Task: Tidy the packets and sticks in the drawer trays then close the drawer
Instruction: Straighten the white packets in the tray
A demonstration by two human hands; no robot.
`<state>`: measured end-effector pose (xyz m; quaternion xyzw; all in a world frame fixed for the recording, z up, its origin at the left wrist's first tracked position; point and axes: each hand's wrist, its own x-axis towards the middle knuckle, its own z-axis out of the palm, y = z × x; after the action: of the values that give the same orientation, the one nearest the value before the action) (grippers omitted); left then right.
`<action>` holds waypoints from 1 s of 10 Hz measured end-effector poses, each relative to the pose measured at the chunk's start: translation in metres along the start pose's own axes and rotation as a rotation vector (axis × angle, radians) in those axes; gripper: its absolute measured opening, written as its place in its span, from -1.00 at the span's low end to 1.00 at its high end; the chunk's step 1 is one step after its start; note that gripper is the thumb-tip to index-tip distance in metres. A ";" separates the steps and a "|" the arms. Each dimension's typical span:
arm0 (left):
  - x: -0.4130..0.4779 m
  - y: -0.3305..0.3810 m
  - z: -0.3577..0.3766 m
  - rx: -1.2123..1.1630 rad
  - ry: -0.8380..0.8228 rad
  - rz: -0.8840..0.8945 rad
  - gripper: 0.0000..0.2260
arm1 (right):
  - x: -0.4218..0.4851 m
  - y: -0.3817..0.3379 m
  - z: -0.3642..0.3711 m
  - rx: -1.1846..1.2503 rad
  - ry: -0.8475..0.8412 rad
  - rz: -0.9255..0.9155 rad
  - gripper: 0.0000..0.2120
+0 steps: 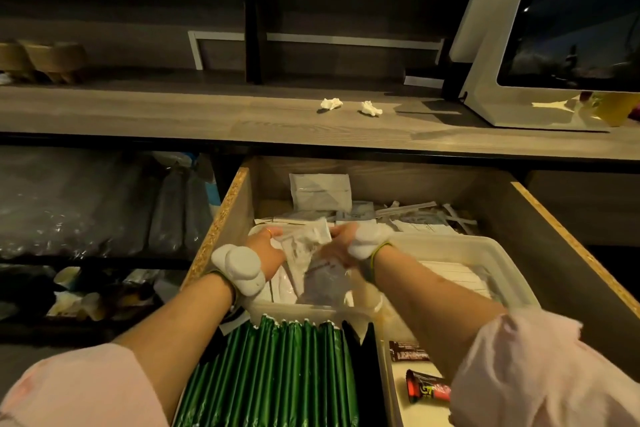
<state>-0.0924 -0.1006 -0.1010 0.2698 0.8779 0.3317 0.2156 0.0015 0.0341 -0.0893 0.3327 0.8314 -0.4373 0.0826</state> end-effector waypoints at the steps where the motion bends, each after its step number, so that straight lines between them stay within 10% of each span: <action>1: 0.001 0.004 -0.008 -0.380 0.008 -0.078 -0.49 | 0.001 -0.009 -0.016 0.163 0.185 -0.219 -0.80; 2: -0.008 0.007 -0.015 -0.647 -0.040 -0.097 -0.64 | 0.001 -0.019 -0.015 0.312 0.108 -0.294 -0.87; 3: -0.011 0.009 -0.020 -0.365 0.172 -0.025 -0.74 | 0.008 -0.018 0.000 0.140 0.006 -0.190 -0.73; 5: -0.008 0.011 -0.025 -0.083 0.328 0.051 -0.77 | 0.020 0.010 0.028 -0.654 -0.089 -0.114 -0.49; 7: -0.009 0.012 -0.029 -0.196 0.453 0.064 -0.76 | 0.017 0.000 -0.006 -0.688 -0.068 -0.167 -0.78; 8: -0.007 0.012 -0.030 -0.159 0.419 0.069 -0.75 | 0.003 -0.006 -0.039 -0.818 0.307 -0.279 -0.79; 10: -0.003 0.005 0.003 0.034 0.035 -0.059 -0.64 | -0.006 -0.002 -0.020 -1.042 0.264 -0.594 -0.73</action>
<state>-0.0874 -0.0979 -0.0987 0.2417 0.8946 0.3149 0.2053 0.0078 0.0462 -0.0739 0.0539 0.9963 0.0672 0.0055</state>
